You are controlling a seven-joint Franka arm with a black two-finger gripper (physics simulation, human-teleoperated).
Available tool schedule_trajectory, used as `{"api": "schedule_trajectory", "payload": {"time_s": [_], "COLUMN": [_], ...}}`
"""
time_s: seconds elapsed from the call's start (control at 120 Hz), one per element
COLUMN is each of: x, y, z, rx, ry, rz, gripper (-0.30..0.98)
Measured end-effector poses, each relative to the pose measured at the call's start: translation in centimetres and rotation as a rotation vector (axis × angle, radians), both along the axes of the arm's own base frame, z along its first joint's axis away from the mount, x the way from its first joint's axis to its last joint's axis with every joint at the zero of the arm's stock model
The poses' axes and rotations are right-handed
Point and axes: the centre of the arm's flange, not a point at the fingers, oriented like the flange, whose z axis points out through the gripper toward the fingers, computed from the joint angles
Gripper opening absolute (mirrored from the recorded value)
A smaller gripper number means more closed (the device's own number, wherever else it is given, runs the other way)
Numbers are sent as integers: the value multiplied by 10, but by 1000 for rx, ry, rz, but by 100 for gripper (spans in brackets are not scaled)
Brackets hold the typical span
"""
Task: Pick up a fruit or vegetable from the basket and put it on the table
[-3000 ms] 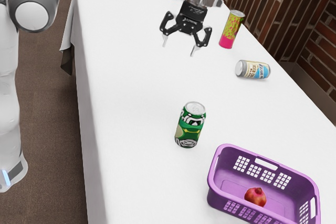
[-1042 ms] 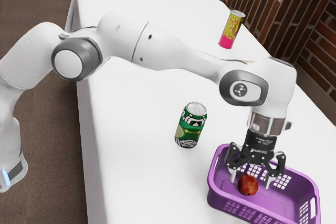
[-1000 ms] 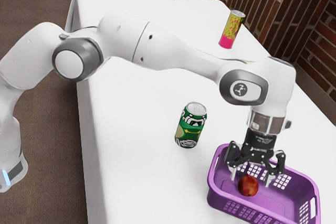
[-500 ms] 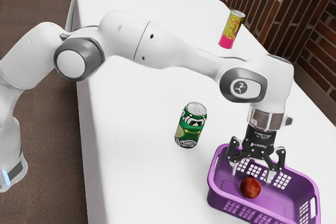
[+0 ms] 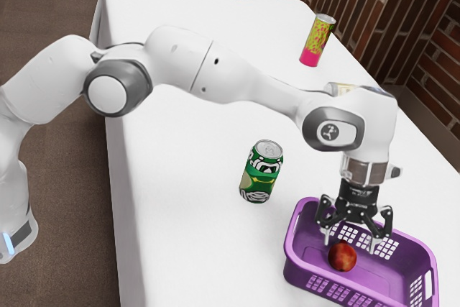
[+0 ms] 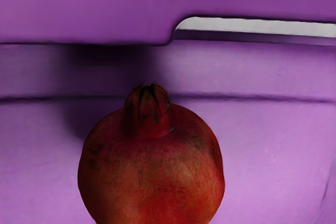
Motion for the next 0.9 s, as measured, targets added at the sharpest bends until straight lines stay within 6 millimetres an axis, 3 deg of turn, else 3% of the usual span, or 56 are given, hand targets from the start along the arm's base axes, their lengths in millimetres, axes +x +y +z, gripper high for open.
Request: {"api": "schedule_trajectory", "payload": {"time_s": [0.333,0.9], "x": [10,12], "y": [14,17], "z": [-21,-27], "rx": [4,8], "ry": [14,13], "rz": [17,20], "gripper": [69,69]}}
